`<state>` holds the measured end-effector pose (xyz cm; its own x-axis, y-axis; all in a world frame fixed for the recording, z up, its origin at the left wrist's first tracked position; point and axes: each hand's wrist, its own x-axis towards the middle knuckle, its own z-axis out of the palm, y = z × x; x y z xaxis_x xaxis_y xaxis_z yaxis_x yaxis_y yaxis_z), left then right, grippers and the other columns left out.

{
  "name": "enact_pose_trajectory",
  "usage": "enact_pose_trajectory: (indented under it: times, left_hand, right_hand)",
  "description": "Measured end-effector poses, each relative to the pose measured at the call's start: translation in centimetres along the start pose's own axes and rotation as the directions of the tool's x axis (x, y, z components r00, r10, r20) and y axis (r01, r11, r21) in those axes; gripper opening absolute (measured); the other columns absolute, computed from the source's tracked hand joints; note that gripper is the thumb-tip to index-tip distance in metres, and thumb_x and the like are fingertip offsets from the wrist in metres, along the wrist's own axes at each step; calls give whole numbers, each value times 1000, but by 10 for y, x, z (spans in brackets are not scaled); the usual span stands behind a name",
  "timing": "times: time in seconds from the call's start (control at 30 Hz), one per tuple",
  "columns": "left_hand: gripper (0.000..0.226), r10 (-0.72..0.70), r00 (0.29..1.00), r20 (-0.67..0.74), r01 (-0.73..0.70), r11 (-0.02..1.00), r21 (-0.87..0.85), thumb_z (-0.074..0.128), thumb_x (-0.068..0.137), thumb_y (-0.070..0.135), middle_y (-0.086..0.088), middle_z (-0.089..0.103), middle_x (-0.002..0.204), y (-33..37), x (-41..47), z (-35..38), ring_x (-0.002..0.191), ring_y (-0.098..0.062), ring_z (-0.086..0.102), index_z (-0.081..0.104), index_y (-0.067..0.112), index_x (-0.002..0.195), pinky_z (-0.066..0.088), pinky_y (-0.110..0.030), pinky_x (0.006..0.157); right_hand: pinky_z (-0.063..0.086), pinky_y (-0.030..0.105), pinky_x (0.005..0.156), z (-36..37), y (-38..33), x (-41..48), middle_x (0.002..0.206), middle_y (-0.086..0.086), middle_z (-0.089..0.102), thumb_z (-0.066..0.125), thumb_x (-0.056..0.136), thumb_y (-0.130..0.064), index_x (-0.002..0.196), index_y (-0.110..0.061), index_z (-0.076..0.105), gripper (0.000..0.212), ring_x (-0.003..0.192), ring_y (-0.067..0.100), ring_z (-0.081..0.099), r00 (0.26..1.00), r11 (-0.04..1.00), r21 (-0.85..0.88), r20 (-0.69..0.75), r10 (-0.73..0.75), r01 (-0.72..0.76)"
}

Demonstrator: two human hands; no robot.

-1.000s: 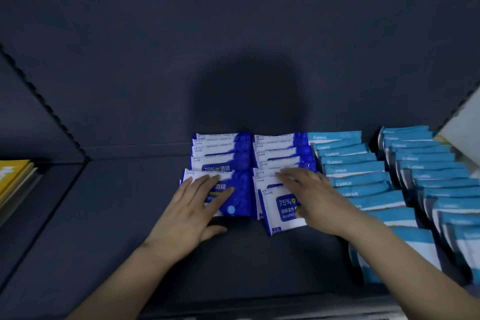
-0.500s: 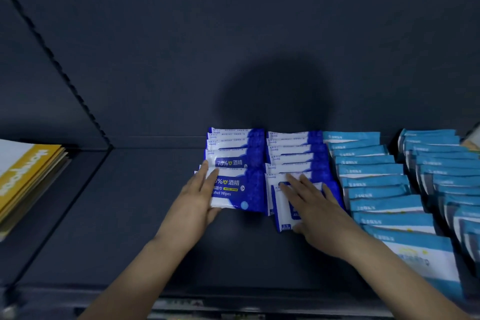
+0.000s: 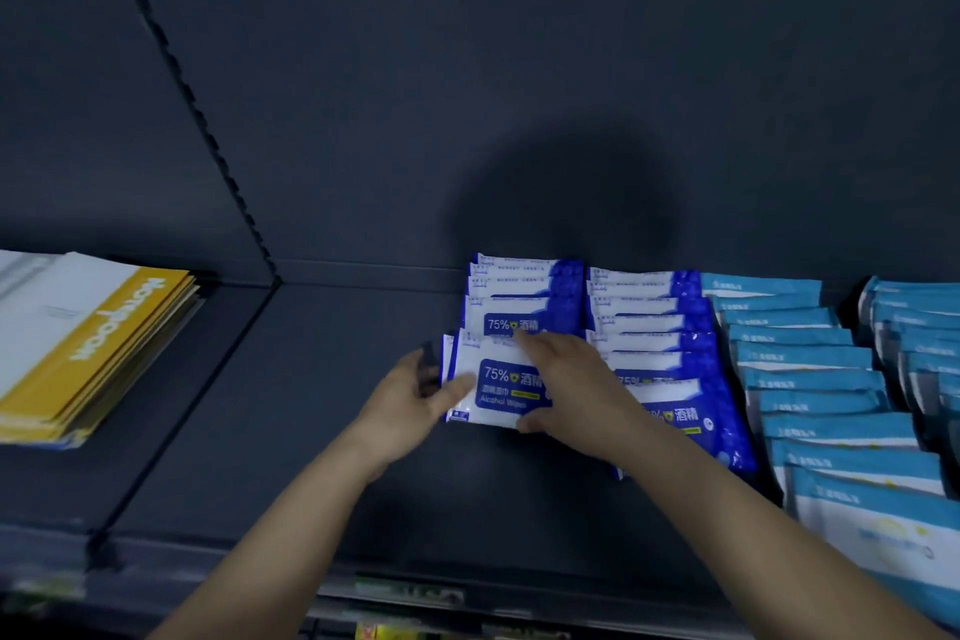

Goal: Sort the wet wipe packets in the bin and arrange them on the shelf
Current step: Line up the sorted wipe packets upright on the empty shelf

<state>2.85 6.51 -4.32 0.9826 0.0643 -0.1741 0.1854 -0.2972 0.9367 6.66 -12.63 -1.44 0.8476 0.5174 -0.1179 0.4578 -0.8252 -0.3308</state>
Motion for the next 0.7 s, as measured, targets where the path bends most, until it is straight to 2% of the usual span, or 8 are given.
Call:
enact_pose_trajectory:
  times: [0.07,0.13,0.23,0.3,0.5,0.6,0.67,0.7]
  left_hand:
    - [47,-7,1000,25,7,1000,-11,74,80,16,4,69,109,-4,4,1,93,-2,66,54,19,123,53,-19,80]
    - [52,11,1000,15,-11,1000,-29,78,75,8,5,70,101,-6,3,0,87,-1,66,55,19,120,53,-17,74]
    - [52,73,997,9,-73,997,24,80,71,4,3,67,105,-8,0,-1,91,-3,65,57,30,110,50,-11,73]
    - [52,117,993,6,-117,991,58,80,71,2,2,61,110,-9,0,-2,93,-4,63,56,34,104,48,-8,73]
    - [57,210,977,-38,-204,972,116,75,74,-4,4,45,109,-4,11,1,92,3,55,53,14,123,44,-2,75]
    - [62,254,967,-32,-244,951,187,73,76,0,7,44,111,-5,21,1,104,-7,55,46,25,126,48,-20,93]
    - [82,227,973,30,-229,953,197,73,78,6,6,45,128,-8,24,0,122,-13,48,27,38,137,43,-36,104]
    - [91,207,976,63,-216,958,188,73,79,9,7,41,139,-9,23,-1,129,-11,42,15,46,139,39,-38,108]
  right_hand:
    - [16,28,114,8,-2,-6,150,0,22,72,78,-37,150,-20,10,97,137,19,17,998,1000,-7,-70,-3,2]
    - [18,29,115,15,-3,-14,148,-2,20,72,77,-36,149,-22,13,95,136,17,15,991,1000,-17,-131,-17,15]
    - [15,37,118,22,-6,-22,155,-2,0,73,77,-32,147,-26,19,89,142,21,0,982,1000,17,-187,4,0]
    - [16,36,116,23,-9,-23,155,-5,-13,74,76,-28,146,-27,18,89,143,20,-10,982,996,76,-180,58,-44]
    - [20,31,114,19,-14,-11,156,-2,-11,70,81,-28,148,-28,9,92,143,23,-4,982,991,67,-144,126,-117]
    - [22,32,114,17,-12,-2,156,-3,-9,69,81,-32,149,-29,7,92,143,23,-1,977,991,38,-169,133,-129]
    - [15,34,117,17,-10,-1,156,-4,-7,67,81,-39,149,-30,4,93,143,24,-3,977,990,-4,-163,141,-144]
    - [8,36,119,17,-9,-3,157,-4,-8,65,82,-44,149,-31,1,94,144,25,-5,976,986,-56,-159,146,-157]
